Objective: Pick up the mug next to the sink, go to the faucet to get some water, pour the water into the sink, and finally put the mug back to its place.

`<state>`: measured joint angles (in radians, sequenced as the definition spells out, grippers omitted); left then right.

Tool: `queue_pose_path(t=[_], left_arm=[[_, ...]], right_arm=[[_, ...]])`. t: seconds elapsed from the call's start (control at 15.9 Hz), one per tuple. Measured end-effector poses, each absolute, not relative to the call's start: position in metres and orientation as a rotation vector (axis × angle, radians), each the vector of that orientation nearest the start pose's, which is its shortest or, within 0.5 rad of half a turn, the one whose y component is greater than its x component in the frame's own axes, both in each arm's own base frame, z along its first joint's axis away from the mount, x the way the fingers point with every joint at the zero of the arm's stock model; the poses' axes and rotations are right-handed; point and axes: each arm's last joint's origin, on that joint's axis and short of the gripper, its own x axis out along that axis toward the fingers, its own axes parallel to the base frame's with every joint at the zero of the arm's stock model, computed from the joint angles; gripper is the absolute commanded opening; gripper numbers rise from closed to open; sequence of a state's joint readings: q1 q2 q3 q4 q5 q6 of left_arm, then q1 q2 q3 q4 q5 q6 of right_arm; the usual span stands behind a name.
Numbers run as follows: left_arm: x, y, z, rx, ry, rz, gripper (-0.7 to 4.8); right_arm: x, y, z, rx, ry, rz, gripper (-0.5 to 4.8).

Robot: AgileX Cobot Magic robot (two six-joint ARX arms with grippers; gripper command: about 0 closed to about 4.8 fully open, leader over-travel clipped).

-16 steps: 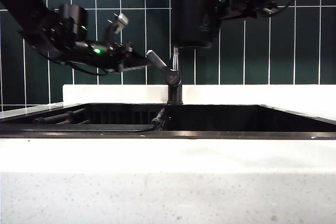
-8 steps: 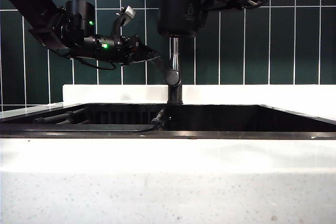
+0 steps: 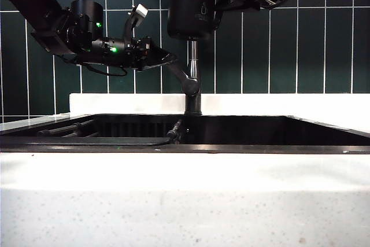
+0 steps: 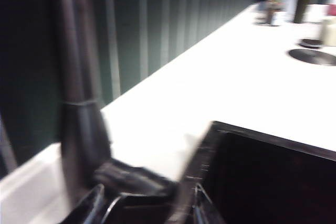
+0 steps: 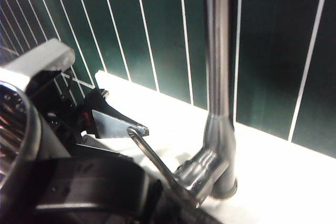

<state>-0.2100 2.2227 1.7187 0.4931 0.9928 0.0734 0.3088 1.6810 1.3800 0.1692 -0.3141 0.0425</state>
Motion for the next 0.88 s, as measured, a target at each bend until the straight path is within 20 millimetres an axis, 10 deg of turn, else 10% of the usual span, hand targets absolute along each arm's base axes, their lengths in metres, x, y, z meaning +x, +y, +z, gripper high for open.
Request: queue_pose_path(t=[0.88], left_arm=[[0.491, -0.1321, 0.2459, 0.067, -0.017, -1.181, 2.12]], right_arm=[[0.3725, 0.1282, 0.3292, -0.013, 0.221, 0.621, -0.01]])
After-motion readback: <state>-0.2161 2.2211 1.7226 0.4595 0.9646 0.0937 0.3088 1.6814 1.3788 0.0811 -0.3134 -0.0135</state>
